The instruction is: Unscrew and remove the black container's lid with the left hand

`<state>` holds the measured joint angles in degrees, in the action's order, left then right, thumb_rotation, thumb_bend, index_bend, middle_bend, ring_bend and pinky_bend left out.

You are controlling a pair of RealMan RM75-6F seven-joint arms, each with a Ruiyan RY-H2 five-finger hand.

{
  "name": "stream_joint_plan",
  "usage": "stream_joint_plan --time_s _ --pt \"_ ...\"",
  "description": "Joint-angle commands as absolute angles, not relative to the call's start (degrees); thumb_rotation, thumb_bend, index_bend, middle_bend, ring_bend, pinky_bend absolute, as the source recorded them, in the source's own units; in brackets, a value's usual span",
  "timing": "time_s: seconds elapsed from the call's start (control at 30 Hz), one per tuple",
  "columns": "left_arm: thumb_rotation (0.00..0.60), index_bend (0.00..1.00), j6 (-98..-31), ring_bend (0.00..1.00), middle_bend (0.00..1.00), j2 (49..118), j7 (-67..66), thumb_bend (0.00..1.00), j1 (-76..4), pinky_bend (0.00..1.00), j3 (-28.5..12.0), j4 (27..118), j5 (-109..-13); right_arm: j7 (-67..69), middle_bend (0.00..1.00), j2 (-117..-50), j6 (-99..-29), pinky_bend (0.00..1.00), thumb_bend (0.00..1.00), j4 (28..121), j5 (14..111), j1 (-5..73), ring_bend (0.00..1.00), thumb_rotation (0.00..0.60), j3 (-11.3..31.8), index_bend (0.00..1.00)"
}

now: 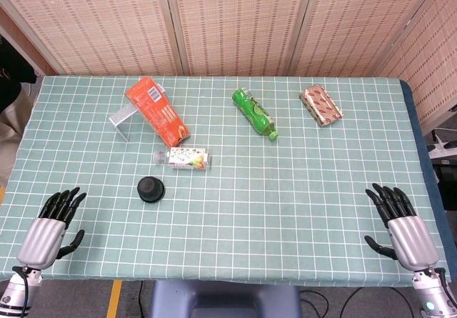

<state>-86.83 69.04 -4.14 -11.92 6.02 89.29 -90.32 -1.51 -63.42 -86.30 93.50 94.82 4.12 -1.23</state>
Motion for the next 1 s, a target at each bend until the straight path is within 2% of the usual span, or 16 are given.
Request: stream_joint_plan --time_s 0.03,0.17,0.3,0.43,0.57,0.67,0.87,1.0 --pt "0.6 0.0 -85.7 0.0 0.0 69.5 -3.6 0.41 -12.5 0.08 5.5 89.3 -90.8 -1.3 0.0 -63.4 -86.2 0.0 0.13 93.6 94.8 4.2 0.0 0.6 -1.2 0.0" --pt "0.6 0.0 -79.6 0.0 0.0 68.2 -0.9 0.41 -17.1 0.08 4.3 91.4 -92.7 -0.7 0.0 -63.4 -86.3 0.0 0.13 93.6 95.3 4.2 0.0 0.6 -1.3 0.0" --pt "0.6 0.0 -67.4 0.0 0.0 65.0 4.8 0.41 -25.6 0.08 0.9 96.8 -90.5 0.4 0.0 -63.1 -85.3 0.0 0.13 93.7 95.4 4.6 0.0 0.6 -1.6 0.0" --pt "0.6 0.0 -51.3 0.0 0.0 59.6 5.9 0.41 -34.9 0.08 -2.6 103.0 -83.4 1.2 0.0 -62.5 -84.6 0.0 0.13 93.7 96.4 5.1 0.0 0.6 -2.2 0.0" --pt "0.6 0.0 -37.6 0.0 0.0 59.8 0.8 0.41 -43.3 0.07 -5.6 103.0 -71.2 1.2 0.0 -62.2 -84.6 0.0 0.13 93.7 97.0 5.2 0.0 0.6 -2.5 0.0" --pt "0.6 0.0 -30.3 0.0 0.0 61.4 -4.1 0.4 -49.3 0.07 -5.4 99.8 -62.7 1.6 0.0 -62.1 -83.9 0.0 0.13 93.6 96.9 5.4 0.0 0.6 -2.7 0.0" --pt "0.6 0.0 -29.1 0.0 0.0 66.3 -10.4 0.4 -57.1 0.07 -4.0 94.5 -48.0 2.9 0.0 -61.5 -83.3 0.0 0.13 93.4 96.5 5.8 0.0 0.6 -2.7 0.0" --pt "0.6 0.0 -29.9 0.0 0.0 68.8 -14.6 0.4 -61.0 0.07 -1.0 91.5 -42.1 3.6 0.0 -61.3 -83.2 0.0 0.13 93.3 95.9 5.8 0.0 0.6 -2.5 0.0"
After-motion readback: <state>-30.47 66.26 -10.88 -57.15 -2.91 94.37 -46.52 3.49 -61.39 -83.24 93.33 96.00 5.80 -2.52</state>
